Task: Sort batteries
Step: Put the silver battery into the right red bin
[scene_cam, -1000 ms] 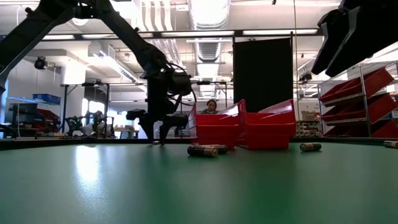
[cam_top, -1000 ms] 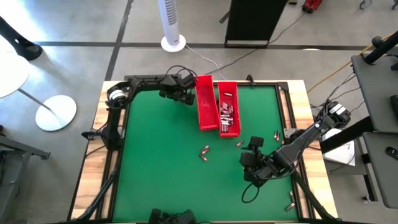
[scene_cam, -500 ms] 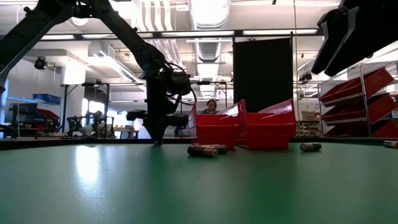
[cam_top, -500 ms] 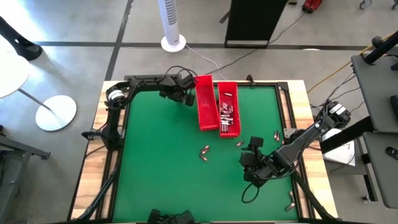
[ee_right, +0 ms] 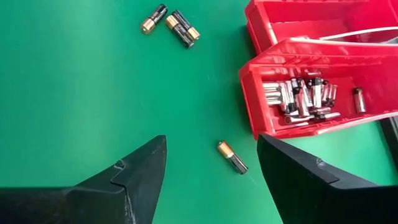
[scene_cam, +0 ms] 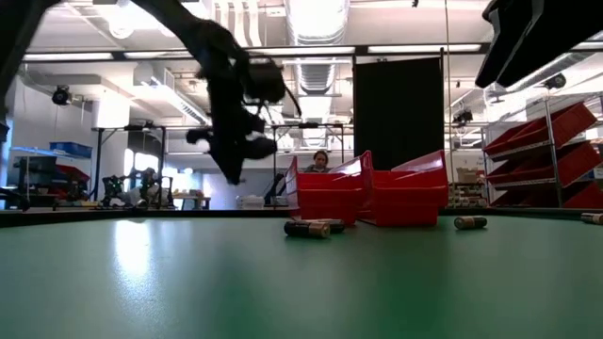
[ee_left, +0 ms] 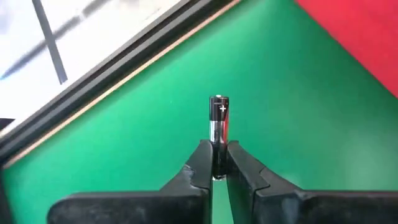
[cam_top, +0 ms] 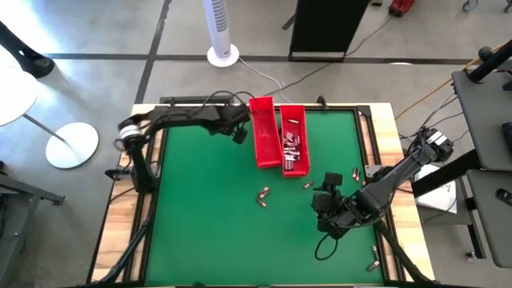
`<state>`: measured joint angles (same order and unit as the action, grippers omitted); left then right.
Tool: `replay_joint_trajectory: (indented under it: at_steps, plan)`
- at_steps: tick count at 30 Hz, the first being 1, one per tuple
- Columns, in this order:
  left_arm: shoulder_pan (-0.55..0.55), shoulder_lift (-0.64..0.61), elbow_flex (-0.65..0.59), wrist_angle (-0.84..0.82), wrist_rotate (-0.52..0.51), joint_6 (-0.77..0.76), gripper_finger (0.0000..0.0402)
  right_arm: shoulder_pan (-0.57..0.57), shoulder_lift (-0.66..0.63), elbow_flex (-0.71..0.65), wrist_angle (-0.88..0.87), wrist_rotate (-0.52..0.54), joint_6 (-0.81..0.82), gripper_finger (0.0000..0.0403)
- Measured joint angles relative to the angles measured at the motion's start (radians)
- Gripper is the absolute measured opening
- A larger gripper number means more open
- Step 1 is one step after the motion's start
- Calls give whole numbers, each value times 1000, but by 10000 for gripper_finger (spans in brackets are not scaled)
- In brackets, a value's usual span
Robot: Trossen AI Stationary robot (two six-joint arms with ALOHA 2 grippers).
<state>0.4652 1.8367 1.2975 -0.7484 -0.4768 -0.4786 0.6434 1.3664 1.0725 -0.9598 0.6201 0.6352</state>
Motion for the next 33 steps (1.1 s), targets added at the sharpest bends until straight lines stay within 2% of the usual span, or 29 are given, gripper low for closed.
replay_joint_trajectory:
  at_steps: [3,7,12,15,19,22,33]
  plan:
    - [-62,-119,-67,3,-35,-10,2,0,-2,11,-12,0,0,237]
    - [-157,-291,-167,91,-54,-37,2,0,-2,14,-11,6,0,233]
    - [-268,-438,-273,359,-15,-35,2,-2,-2,14,-4,11,0,243]
    - [-309,-463,-311,516,26,-10,1,-2,-2,21,13,11,0,249]
    - [-334,-435,-283,626,51,5,1,-2,-2,34,12,11,0,256]
    - [-338,-372,-234,642,56,38,1,-2,-2,51,1,11,-20,258]
    - [-336,11,114,625,147,123,4,1,-5,68,-146,10,73,252]
